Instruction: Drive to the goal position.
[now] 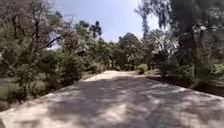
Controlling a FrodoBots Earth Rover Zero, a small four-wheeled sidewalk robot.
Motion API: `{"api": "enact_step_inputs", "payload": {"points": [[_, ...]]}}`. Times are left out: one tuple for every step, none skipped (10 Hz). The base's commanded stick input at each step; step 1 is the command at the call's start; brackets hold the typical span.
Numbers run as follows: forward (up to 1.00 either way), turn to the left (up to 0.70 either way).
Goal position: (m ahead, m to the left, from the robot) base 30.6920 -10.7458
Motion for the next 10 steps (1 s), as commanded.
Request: {"api": "enact_step_inputs", "payload": {"points": [[0.7,0.0],[0.7,0.0],[0.7,0.0],[0.7,0.0],[0.7,0.0],[0.7,0.0],[0.7,0.0],[0.7,0.0],[0.7,0.0],[0.7,0.0]]}}
